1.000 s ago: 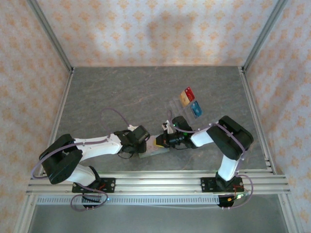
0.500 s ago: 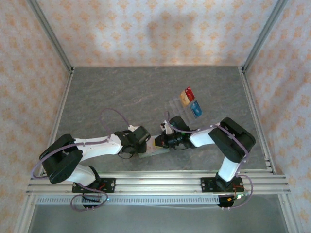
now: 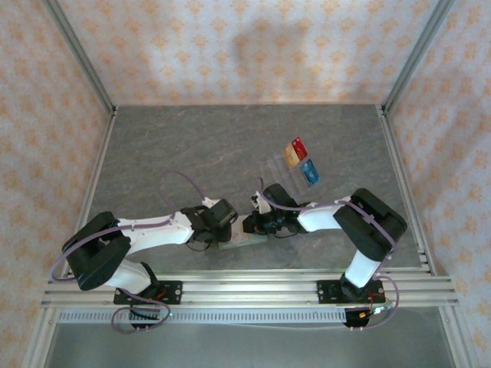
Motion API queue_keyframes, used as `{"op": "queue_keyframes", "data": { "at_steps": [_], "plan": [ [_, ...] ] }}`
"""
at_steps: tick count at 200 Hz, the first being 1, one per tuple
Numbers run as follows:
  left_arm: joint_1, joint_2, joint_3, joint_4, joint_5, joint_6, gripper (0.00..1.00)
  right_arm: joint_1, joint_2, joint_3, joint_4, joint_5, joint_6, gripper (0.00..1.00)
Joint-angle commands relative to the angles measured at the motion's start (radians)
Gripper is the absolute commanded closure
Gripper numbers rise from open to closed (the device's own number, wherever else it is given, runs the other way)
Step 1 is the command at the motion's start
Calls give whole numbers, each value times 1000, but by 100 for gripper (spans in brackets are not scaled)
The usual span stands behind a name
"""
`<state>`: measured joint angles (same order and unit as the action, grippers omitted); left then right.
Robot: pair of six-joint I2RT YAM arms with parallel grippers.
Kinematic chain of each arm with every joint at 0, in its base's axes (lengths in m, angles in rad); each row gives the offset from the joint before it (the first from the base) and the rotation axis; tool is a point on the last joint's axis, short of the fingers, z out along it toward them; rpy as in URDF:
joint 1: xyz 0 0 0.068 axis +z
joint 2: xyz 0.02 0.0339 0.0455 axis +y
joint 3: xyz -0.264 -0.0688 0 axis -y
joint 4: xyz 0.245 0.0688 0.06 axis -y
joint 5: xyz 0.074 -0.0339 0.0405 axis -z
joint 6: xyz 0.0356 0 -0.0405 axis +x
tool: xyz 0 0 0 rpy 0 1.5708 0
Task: Put the credit cards into the card holder
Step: Insert the credit card into the card slot.
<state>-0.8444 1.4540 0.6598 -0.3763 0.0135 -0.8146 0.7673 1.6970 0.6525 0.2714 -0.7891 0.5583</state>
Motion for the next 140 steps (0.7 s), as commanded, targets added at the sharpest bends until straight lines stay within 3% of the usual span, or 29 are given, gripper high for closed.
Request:
{"op": "queue_keyframes", "data": {
  "at_steps": [1, 140],
  "plan": [
    [-12, 81, -60, -49, 19, -16, 54, 21, 3, 20, -95, 55, -44, 88],
    [-16, 81, -59, -51, 14, -18, 54, 72, -27, 133, -291, 137, -133, 77]
  ]
}}
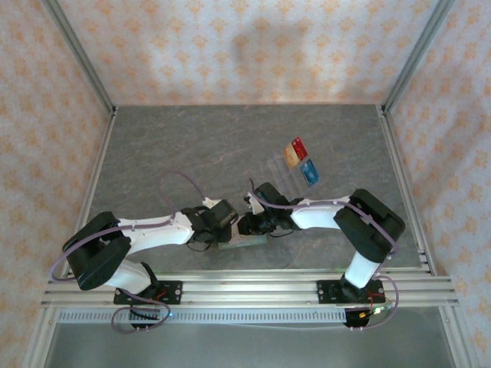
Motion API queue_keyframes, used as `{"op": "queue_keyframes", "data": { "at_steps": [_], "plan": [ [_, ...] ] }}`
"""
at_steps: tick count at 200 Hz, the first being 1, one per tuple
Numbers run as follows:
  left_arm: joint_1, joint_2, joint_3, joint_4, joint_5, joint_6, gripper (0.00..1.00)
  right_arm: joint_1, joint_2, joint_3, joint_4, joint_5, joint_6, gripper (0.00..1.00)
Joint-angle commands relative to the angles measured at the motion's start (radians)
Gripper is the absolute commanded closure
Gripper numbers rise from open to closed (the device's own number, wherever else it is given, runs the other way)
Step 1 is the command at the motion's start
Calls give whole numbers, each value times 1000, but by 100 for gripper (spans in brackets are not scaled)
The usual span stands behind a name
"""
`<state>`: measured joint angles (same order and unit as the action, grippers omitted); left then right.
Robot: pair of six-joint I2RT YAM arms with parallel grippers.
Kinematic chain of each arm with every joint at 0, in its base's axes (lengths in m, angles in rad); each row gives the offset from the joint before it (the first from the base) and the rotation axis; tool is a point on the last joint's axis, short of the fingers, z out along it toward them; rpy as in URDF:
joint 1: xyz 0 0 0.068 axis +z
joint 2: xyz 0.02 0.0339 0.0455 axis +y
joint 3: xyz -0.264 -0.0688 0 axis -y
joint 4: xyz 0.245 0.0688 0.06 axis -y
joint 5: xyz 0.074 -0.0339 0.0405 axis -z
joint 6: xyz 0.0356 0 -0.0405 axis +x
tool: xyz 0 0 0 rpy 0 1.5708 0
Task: Put the credit cards into the card holder
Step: Insert the credit card into the card slot.
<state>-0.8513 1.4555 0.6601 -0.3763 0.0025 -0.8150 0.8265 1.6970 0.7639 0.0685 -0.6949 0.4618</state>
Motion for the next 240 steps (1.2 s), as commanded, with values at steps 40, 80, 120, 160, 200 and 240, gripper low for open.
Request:
{"op": "queue_keyframes", "data": {
  "at_steps": [40, 80, 120, 160, 200, 240],
  "plan": [
    [-9, 80, -62, -49, 25, -20, 54, 11, -87, 59, -186, 90, -65, 68],
    [-10, 77, -65, -49, 22, -20, 54, 2, -107, 88, -193, 87, -40, 77],
    [-10, 74, -63, -52, 21, -21, 55, 2, -44, 115, -195, 78, -32, 100],
    [-10, 75, -64, -51, 21, -20, 55, 2, -56, 116, -246, 160, -43, 100],
    [-10, 75, -65, -50, 21, -19, 55, 2, -32, 127, -270, 184, -46, 100],
    [-10, 75, -65, -49, 22, -20, 55, 3, -3, 140, -259, 171, -42, 100]
  ]
}}
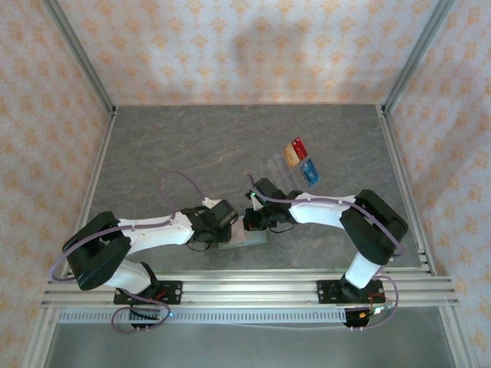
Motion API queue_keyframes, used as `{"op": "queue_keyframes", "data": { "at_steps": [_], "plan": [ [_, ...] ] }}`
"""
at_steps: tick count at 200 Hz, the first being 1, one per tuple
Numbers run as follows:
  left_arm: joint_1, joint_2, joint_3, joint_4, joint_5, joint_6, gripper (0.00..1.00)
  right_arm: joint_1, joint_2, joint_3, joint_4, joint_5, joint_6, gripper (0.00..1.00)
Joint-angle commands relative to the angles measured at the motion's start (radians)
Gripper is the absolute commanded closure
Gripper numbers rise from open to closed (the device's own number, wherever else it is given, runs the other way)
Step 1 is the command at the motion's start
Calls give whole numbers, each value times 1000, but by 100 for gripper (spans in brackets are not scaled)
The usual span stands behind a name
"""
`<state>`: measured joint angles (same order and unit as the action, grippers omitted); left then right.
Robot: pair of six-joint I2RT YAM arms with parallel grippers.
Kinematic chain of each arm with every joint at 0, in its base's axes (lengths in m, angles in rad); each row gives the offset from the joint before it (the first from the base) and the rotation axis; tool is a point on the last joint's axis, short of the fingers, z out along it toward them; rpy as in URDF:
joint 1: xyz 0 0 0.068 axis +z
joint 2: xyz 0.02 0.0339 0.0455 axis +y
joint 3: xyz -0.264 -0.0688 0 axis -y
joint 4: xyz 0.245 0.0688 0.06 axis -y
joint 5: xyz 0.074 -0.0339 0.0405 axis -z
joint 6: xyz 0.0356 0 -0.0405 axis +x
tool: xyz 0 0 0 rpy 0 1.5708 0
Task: Put the credit cards into the card holder
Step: Insert the credit card into the card slot.
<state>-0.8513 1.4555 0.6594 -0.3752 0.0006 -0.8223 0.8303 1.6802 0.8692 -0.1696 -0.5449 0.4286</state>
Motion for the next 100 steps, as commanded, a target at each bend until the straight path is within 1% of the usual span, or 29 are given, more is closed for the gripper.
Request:
{"op": "queue_keyframes", "data": {
  "at_steps": [1, 100],
  "plan": [
    [-10, 75, -64, -50, 24, -13, 55, 0, 13, 36, -22, 21, -9, 100],
    [-11, 89, -62, -41, 31, -9, 55, 11, 29, 53, -31, 19, -12, 100]
  ]
}}
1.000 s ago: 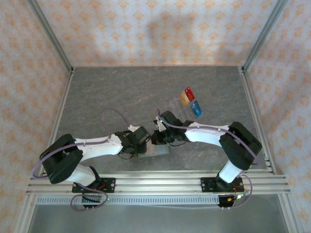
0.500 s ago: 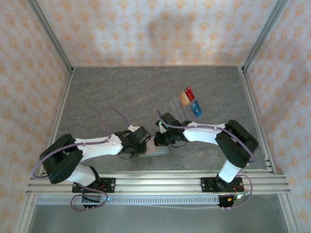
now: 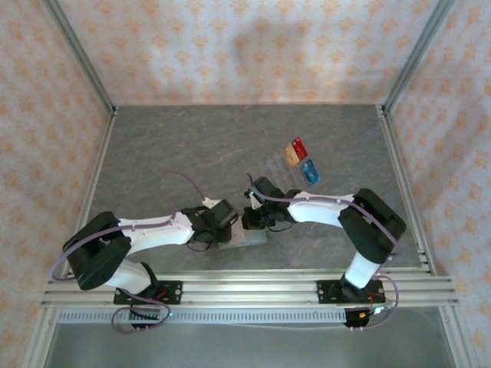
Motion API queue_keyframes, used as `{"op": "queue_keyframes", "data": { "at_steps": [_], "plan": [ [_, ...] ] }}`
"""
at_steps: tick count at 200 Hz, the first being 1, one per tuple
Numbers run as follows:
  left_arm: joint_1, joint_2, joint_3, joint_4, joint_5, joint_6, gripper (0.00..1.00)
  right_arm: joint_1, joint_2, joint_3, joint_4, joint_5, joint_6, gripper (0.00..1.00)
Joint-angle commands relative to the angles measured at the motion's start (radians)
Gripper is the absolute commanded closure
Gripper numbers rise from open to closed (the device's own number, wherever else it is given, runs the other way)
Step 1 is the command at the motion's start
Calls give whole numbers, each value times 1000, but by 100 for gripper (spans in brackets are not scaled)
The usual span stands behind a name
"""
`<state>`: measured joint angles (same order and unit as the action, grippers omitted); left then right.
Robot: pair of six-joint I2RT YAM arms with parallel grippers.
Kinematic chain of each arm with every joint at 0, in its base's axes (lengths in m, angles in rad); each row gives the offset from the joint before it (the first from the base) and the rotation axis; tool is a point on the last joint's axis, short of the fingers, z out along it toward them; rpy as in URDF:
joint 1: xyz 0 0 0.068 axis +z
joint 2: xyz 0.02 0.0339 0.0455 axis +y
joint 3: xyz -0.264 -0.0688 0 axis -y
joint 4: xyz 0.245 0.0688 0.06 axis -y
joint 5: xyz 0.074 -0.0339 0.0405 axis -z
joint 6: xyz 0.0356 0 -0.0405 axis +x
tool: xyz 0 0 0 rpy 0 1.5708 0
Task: Put the credit cards into the card holder
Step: Insert the credit card into the card slot.
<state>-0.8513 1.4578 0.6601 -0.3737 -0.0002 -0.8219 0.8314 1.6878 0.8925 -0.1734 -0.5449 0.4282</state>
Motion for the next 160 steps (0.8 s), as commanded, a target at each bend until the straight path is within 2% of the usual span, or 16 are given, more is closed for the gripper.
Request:
{"op": "queue_keyframes", "data": {
  "at_steps": [1, 55, 124, 160],
  "plan": [
    [-11, 87, -63, -42, 31, -10, 55, 10, 22, 29, -27, 19, -13, 100],
    [-10, 79, -68, -39, 31, -11, 55, 11, 37, 33, -33, 20, -12, 100],
    [-10, 77, -70, -25, 40, -3, 55, 23, 48, 43, -16, -35, -16, 100],
    [-11, 29, -52, -41, 56, 14, 54, 28, 69, 52, -36, -11, -21, 100]
  ]
}}
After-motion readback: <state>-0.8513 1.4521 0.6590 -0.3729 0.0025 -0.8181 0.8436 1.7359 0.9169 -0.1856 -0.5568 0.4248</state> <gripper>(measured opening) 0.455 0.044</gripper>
